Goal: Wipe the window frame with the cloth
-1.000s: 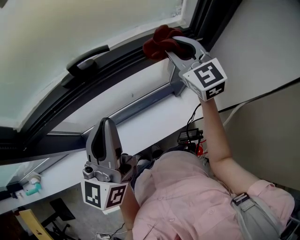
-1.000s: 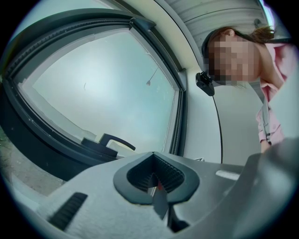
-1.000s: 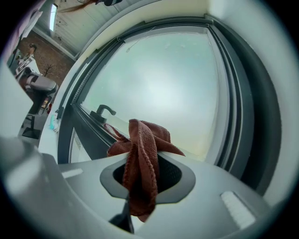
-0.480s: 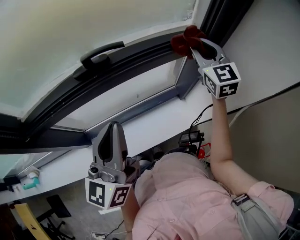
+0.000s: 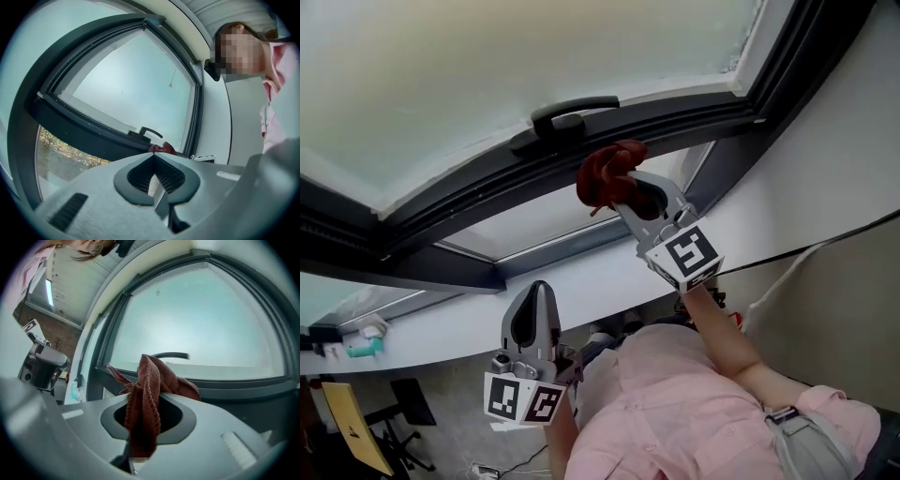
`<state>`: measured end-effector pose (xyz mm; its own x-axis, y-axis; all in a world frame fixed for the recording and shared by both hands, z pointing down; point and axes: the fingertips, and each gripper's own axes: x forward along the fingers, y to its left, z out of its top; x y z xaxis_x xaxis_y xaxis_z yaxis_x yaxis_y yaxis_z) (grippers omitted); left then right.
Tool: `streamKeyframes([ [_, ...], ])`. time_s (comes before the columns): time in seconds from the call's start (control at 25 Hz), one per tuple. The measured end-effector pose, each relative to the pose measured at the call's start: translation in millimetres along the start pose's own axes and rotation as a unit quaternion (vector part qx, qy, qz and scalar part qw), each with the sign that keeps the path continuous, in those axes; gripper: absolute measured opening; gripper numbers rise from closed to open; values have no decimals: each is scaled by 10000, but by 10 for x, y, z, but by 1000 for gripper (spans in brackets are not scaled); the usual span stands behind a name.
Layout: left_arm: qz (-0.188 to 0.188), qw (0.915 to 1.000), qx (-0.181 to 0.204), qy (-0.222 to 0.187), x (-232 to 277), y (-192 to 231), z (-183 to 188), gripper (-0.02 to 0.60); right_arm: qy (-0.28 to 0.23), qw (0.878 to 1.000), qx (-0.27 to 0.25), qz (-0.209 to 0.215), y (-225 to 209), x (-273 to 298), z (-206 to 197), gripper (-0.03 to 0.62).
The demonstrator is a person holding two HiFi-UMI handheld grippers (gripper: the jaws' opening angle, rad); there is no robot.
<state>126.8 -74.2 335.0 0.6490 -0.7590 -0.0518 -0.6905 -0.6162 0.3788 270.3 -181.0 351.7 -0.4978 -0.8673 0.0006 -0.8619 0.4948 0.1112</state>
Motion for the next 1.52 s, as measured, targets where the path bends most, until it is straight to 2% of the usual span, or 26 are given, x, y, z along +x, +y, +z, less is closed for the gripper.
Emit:
streamKeyframes([
  [0.08,0,10000,25,-59,-54,26,80,-3,36,9990,-196,396,345,230,-10,72],
  [0.16,27,9999,17,-133,-106,64,153,-3,188,9975,-342,591,551,435,-54,72],
  [0.4,172,9995,-3,-246,-248,192,260,-3,187,9980,-358,476,561,810,-126,72],
  [0.6,137,9994,-19,-323,-231,254,322,-3,174,9953,-872,378,511,795,-129,71],
  [0.68,95,9995,-23,-313,-203,244,323,-3,199,9941,-1024,286,427,742,-135,72],
  [0.8,12,9995,-47,-301,-147,198,312,-3,200,9961,-861,73,227,612,-155,72],
  [1.12,-215,9993,-95,-295,22,14,265,-3,281,9939,-1019,-307,-254,322,-194,72],
  [1.4,-307,9991,-68,-297,131,-109,260,-3,689,9889,-878,-977,-887,-100,-231,72],
  [1.52,-351,9990,-77,-281,187,-162,241,-3,657,9861,-785,-1308,-1145,-254,-283,72],
])
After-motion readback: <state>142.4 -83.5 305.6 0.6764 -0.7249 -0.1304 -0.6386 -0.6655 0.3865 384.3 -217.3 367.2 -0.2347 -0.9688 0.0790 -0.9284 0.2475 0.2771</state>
